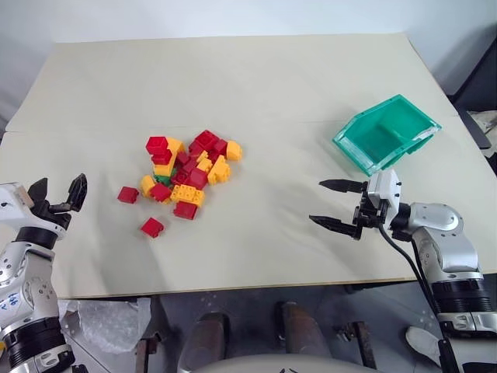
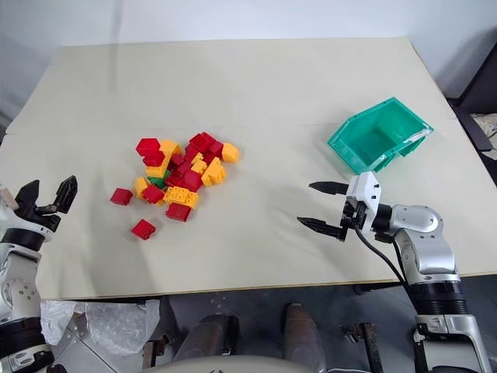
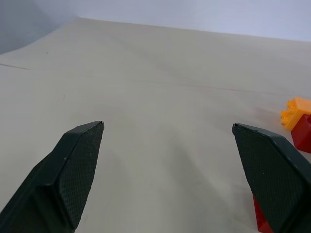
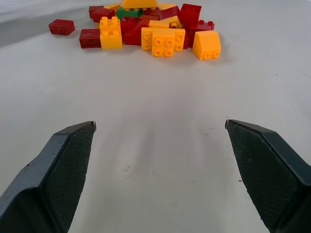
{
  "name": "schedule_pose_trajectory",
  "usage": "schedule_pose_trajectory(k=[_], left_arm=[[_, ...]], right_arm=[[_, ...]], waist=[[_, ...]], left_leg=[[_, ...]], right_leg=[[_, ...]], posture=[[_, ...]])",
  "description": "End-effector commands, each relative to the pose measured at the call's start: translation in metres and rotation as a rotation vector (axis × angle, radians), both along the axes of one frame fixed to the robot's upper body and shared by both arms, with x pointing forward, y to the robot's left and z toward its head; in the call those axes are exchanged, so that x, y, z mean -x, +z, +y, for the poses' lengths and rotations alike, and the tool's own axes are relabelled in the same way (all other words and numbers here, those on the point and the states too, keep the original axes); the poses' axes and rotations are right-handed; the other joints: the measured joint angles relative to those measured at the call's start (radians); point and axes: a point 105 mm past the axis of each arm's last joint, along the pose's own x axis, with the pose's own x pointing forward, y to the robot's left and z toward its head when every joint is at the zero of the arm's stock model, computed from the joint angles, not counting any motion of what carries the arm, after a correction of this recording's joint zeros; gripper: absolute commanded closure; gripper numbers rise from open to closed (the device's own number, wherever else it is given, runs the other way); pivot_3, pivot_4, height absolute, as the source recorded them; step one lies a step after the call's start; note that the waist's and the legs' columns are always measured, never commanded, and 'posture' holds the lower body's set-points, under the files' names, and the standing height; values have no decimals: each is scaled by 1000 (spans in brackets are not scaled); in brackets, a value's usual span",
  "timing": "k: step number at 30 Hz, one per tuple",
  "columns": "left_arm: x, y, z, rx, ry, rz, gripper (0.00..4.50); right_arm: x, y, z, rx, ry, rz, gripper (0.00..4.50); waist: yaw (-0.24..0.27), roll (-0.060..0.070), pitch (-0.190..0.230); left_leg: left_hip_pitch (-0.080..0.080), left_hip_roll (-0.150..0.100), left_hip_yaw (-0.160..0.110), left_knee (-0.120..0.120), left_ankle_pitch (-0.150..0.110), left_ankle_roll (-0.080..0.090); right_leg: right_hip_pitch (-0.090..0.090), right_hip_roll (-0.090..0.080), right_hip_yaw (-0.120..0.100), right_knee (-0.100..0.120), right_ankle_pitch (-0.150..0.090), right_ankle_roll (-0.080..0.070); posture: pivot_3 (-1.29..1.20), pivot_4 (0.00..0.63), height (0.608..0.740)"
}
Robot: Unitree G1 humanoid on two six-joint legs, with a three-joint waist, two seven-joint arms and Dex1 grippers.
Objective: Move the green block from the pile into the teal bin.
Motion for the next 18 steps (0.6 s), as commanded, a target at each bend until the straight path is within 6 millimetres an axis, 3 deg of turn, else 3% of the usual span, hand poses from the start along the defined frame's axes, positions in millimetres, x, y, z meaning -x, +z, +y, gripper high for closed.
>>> schedule_pose_trajectory(k=[1,9,12,18], left_arm=[[1,11,2,6,-9,-34,0],[-4,12,-6,-44,-63,22,0],[-1,27,-32,-178,-275,-59,0],[-10,37,-47,-322,-505,-15,0]], right_arm=[[-2,15,-4,-7,-13,-59,20],[-5,18,-2,-5,-2,-77,20],[-3,24,4,-2,50,-74,20],[-2,34,10,32,144,-77,20]], waist=[[0,0,0],[0,0,0],[0,0,0],[0,0,0]], left_leg=[[0,0,0,0,0,0],[0,0,0,1,0,0],[0,0,0,1,0,0],[0,0,0,2,0,0]], right_leg=[[0,0,0,0,0,0],[0,0,0,1,0,0],[0,0,0,1,0,0],[0,0,0,1,0,0]], posture=[[0,150,740],[0,150,740],[0,150,740],[0,150,740]])
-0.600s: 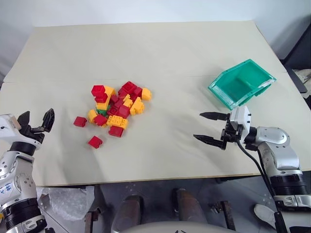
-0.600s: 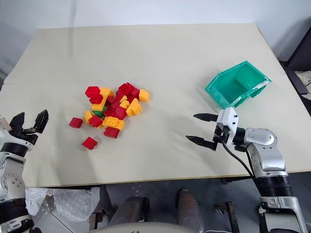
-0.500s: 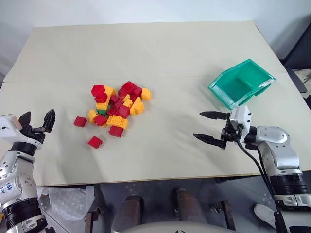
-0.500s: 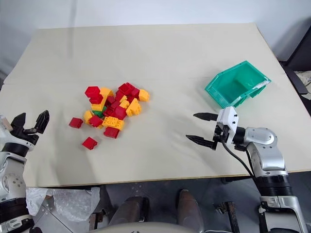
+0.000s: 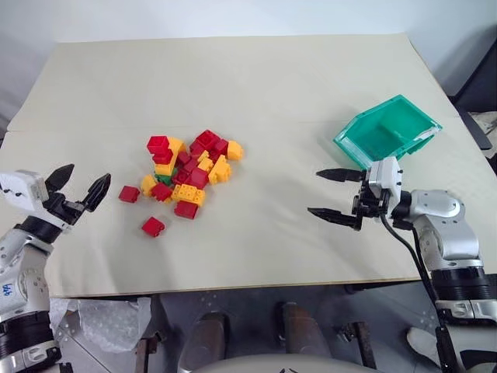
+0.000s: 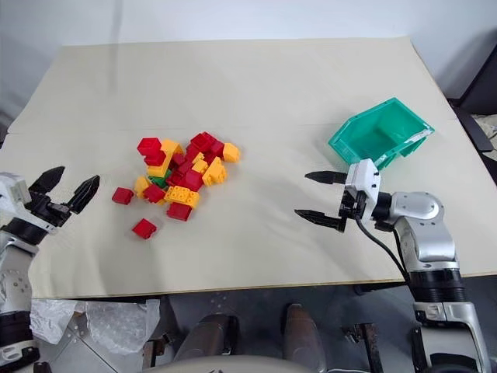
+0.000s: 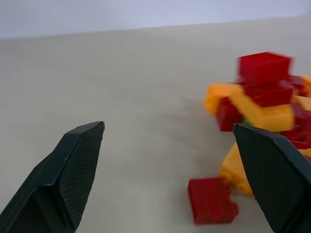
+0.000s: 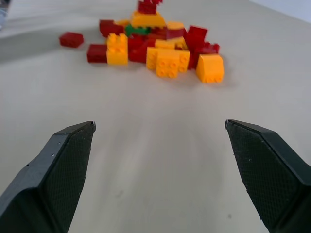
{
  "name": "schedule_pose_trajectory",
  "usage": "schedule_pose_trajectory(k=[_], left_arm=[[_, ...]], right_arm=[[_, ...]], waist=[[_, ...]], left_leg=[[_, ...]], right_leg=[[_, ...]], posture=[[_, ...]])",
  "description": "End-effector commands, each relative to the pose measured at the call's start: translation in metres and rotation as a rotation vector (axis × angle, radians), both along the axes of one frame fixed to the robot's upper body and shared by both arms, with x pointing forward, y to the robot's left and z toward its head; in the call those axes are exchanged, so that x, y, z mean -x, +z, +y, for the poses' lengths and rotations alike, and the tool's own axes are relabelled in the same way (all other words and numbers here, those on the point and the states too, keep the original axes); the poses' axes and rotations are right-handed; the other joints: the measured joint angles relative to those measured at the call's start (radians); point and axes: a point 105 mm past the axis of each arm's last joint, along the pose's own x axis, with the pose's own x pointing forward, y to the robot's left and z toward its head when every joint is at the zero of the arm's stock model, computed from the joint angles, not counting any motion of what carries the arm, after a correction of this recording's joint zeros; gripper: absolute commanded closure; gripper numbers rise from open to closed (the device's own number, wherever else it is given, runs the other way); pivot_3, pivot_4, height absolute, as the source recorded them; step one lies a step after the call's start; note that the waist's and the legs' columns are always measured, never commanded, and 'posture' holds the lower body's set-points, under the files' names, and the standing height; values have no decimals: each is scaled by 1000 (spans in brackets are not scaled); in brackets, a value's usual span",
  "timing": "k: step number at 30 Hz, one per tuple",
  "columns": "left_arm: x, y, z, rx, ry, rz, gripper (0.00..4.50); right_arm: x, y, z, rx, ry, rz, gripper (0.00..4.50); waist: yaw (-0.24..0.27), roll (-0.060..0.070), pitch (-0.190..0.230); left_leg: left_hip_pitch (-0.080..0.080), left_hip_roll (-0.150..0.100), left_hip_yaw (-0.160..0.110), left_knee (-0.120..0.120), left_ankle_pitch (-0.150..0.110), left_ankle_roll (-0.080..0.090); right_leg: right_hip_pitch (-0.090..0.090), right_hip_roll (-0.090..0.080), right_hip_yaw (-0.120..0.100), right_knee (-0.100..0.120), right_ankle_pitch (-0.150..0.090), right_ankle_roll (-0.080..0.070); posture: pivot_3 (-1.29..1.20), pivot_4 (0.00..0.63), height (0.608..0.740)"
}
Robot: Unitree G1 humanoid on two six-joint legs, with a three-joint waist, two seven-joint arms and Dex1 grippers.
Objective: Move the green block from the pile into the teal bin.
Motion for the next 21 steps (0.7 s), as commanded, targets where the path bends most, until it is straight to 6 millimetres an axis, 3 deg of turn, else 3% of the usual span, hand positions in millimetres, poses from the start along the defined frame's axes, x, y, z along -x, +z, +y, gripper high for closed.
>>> schedule_pose_trajectory(k=[1,6,10,15,21], left_arm=[[-1,10,-16,-112,-168,-2,0],[3,9,-61,-238,-520,42,0],[-4,18,-83,-252,-659,20,1139],[-12,19,-93,-268,-745,26,2689],[-48,7,-112,-332,-786,92,4489]], right_arm=[[2,12,2,12,51,-35,20],[-3,16,1,27,62,-50,20],[-5,18,2,14,46,-67,0],[-1,19,1,4,38,-75,0],[7,17,3,-22,19,-81,0]], waist=[[-1,0,0],[0,0,0],[0,0,0],[-3,0,0],[3,0,1]], left_leg=[[0,0,0,0,0,0],[0,-1,0,0,-1,1],[-2,-1,0,0,-1,1],[-3,-1,1,2,-1,2],[-5,-3,4,7,-1,2]], right_leg=[[0,0,0,0,0,0],[0,0,-1,0,0,0],[-1,0,-2,1,0,0],[-2,2,-2,3,1,1],[-2,6,-3,6,1,2]], posture=[[0,150,740],[0,150,740],[0,150,740],[0,150,740],[0,150,740]])
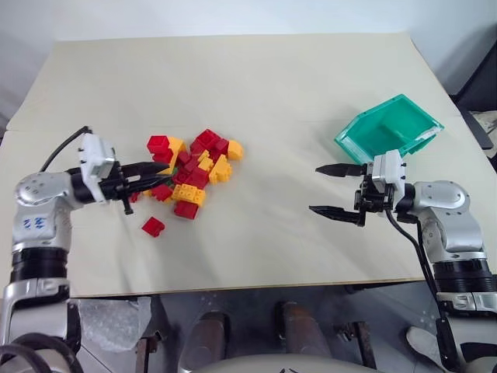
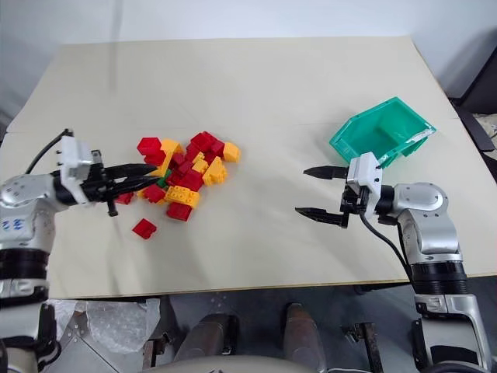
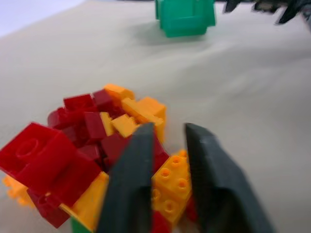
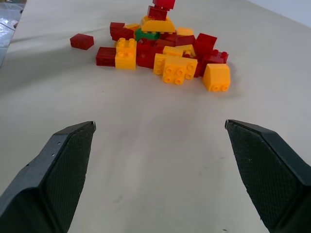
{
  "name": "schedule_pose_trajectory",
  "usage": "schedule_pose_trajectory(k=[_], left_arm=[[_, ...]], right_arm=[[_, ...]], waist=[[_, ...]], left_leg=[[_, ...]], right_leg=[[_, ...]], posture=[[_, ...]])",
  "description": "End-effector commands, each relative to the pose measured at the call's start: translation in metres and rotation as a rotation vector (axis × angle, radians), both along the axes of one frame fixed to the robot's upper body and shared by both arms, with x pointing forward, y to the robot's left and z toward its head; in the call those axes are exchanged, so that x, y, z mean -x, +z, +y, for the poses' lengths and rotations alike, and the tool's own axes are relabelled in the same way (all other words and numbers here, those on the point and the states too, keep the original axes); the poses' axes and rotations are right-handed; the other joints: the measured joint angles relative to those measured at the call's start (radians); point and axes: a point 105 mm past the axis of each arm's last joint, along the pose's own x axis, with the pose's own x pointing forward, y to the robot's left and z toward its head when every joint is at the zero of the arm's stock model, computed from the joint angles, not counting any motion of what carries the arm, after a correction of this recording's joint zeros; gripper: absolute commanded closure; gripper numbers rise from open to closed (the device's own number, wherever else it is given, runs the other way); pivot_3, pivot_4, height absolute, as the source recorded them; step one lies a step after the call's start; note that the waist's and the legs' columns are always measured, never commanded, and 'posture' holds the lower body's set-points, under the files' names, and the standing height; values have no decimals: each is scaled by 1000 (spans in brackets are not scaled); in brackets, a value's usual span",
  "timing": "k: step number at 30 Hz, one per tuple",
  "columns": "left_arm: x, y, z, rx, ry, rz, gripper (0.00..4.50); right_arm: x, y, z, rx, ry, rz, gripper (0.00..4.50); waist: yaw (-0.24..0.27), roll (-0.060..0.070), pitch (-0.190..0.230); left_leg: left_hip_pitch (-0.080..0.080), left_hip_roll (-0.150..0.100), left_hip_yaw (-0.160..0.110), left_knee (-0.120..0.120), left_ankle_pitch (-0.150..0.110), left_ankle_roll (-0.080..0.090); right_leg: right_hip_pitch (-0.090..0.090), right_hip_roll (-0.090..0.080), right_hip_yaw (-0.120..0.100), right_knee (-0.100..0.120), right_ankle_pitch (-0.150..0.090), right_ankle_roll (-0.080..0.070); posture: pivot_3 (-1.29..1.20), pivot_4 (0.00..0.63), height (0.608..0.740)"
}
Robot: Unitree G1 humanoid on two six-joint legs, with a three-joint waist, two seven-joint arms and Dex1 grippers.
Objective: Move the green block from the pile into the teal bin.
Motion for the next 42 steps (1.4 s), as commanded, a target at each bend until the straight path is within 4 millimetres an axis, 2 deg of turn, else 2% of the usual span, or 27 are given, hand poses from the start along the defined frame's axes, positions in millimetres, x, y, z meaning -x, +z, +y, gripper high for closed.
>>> schedule_pose_trajectory(k=[1,7,11,16,18,21,23,27,30,32,36,42], left_arm=[[-10,-3,-5,-53,-18,4,4489],[-41,-14,-12,-62,90,47,4489],[-60,-11,9,-47,289,31,4489],[-67,-8,33,-14,448,31,4489],[-64,-11,48,-10,505,45,4489],[-58,-19,59,-25,534,77,4489],[-54,-23,59,-10,526,109,4489],[-41,-25,45,30,434,128,4489],[-30,-20,41,57,392,125,4489],[-21,-9,45,84,394,104,4489],[-3,7,70,127,514,162,4489],[42,17,83,101,579,266,2833]], right_arm=[[4,10,0,-26,-10,-54,0],[9,7,1,-39,-34,-52,0],[11,8,-1,-47,-60,-53,0],[13,6,-3,-41,-71,-48,0],[10,8,-4,-40,-80,-49,0],[5,9,-5,-37,-80,-51,0],[1,11,-3,-38,-77,-54,0],[-3,12,0,-35,-56,-57,0],[-6,13,2,-35,-43,-57,0],[-8,14,3,-32,-35,-59,0],[-10,14,4,-29,-18,-57,0],[-13,14,5,-24,-1,-51,0]], waist=[[-2,0,0],[-4,-1,0],[-6,-2,1],[-3,-2,1],[-3,-2,1],[-5,-2,1],[-5,-2,1],[-4,-2,1],[-5,-2,1],[-5,-2,1],[-8,-2,1],[-18,-1,2]], left_leg=[[0,0,0,0,0,0],[0,0,2,0,0,0],[0,0,2,0,0,0],[0,0,1,0,0,0],[0,0,1,1,0,0],[0,0,1,1,0,0],[0,0,1,1,0,0],[0,0,1,1,0,0],[0,3,0,1,0,0],[0,3,0,1,0,0],[-1,3,0,1,0,0],[-1,3,0,-1,0,0]], right_leg=[[0,0,0,0,0,0],[-1,1,1,1,0,1],[-2,1,2,2,0,1],[-3,1,3,4,0,1],[-3,1,3,4,0,1],[-3,1,3,4,0,1],[-3,1,3,4,0,1],[-3,1,4,5,0,1],[-3,0,4,5,0,1],[-4,-1,4,5,0,1],[-4,-2,4,5,0,1],[-5,-6,5,4,0,0]], posture=[[0,150,740],[0,150,740],[0,150,740],[0,150,740],[0,150,740],[0,150,740],[0,150,740],[0,150,740],[0,150,740],[0,150,740],[0,150,740],[0,150,740]])
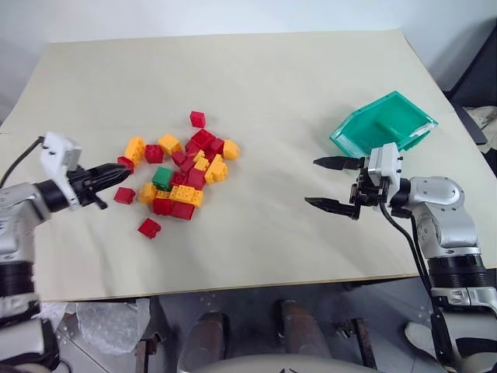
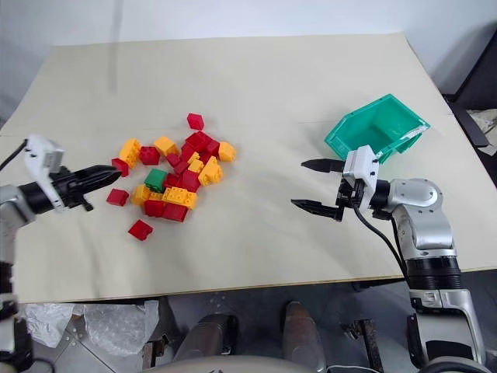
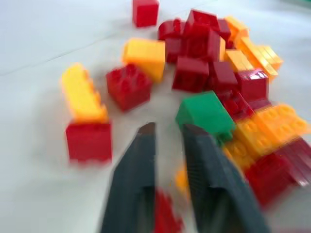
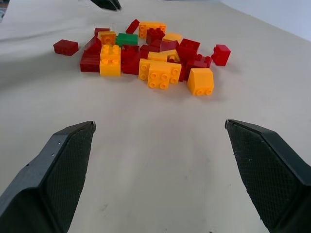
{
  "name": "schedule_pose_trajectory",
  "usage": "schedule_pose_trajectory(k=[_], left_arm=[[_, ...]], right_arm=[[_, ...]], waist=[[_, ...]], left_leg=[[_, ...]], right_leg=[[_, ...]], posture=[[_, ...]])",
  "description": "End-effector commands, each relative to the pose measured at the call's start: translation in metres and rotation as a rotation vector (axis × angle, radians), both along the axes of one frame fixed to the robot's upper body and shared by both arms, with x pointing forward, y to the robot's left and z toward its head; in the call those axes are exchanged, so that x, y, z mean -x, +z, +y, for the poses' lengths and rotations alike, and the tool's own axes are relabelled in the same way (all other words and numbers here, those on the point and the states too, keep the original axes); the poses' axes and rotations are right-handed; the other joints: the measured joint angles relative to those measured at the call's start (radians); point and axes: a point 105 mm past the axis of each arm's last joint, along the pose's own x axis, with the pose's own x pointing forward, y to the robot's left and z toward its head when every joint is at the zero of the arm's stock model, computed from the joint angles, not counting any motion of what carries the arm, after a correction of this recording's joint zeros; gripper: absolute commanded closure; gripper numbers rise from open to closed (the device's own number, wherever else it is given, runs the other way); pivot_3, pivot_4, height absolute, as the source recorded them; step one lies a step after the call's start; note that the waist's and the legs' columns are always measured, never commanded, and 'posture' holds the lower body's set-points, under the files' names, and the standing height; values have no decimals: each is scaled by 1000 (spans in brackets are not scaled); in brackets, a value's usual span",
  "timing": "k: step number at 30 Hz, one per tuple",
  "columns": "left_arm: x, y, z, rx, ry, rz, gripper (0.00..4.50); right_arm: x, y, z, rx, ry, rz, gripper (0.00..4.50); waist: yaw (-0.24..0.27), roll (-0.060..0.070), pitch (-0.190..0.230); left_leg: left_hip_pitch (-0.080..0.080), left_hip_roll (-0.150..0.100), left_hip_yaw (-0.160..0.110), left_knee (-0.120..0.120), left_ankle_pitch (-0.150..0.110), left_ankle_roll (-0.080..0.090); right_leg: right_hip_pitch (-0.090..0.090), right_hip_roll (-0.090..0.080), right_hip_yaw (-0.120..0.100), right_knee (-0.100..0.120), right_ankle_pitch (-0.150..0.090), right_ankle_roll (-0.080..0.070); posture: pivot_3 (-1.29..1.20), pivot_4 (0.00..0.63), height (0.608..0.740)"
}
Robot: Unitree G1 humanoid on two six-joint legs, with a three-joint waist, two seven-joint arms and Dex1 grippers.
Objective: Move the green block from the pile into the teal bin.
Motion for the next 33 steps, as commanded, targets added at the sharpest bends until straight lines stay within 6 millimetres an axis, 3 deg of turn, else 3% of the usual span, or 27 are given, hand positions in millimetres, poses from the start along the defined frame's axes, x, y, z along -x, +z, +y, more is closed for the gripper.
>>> schedule_pose_trajectory(k=[1,7,10,14,17,23,27,33], left_arm=[[19,22,2,9,21,-14,2493],[39,27,4,-58,17,18,808],[33,31,-10,-138,-53,-43,40],[18,32,-25,-153,-67,-80,40],[-10,19,-27,-214,45,-32,40],[-35,-12,-40,-349,-3,124,40],[-46,-21,-48,-389,-50,183,40],[-55,-27,-47,-420,-44,215,40]], right_arm=[[-1,8,1,-1,23,-36,0],[-7,8,5,-2,38,-35,0],[-10,8,8,-3,48,-39,0],[-11,8,11,-8,52,-42,0],[-10,5,14,-13,53,-41,0],[-6,1,13,-25,37,-36,0],[-2,-2,9,-22,16,-36,0],[2,-3,5,-22,-12,-33,0]], waist=[[1,0,0],[9,0,0],[12,1,1],[14,1,1],[13,1,1],[7,1,1],[11,1,1],[12,1,1]], left_leg=[[0,0,0,0,0,0],[0,-1,-1,0,0,0],[0,-1,-1,0,0,0],[0,-1,-1,0,0,0],[0,-2,-1,0,0,0],[-1,-4,2,-1,0,0],[-10,-6,2,4,1,0],[-10,-7,2,8,1,0]], right_leg=[[0,-1,0,0,0,0],[0,-2,0,0,0,0],[0,-2,-1,-1,0,0],[0,-2,-1,-1,0,0],[0,0,-2,0,0,0],[-1,2,0,0,0,0],[-10,3,0,5,0,0],[-10,3,0,7,0,0]], posture=[[0,150,740],[0,150,740],[0,150,740],[0,150,740],[0,150,740],[0,150,740],[0,150,740],[0,150,740]])
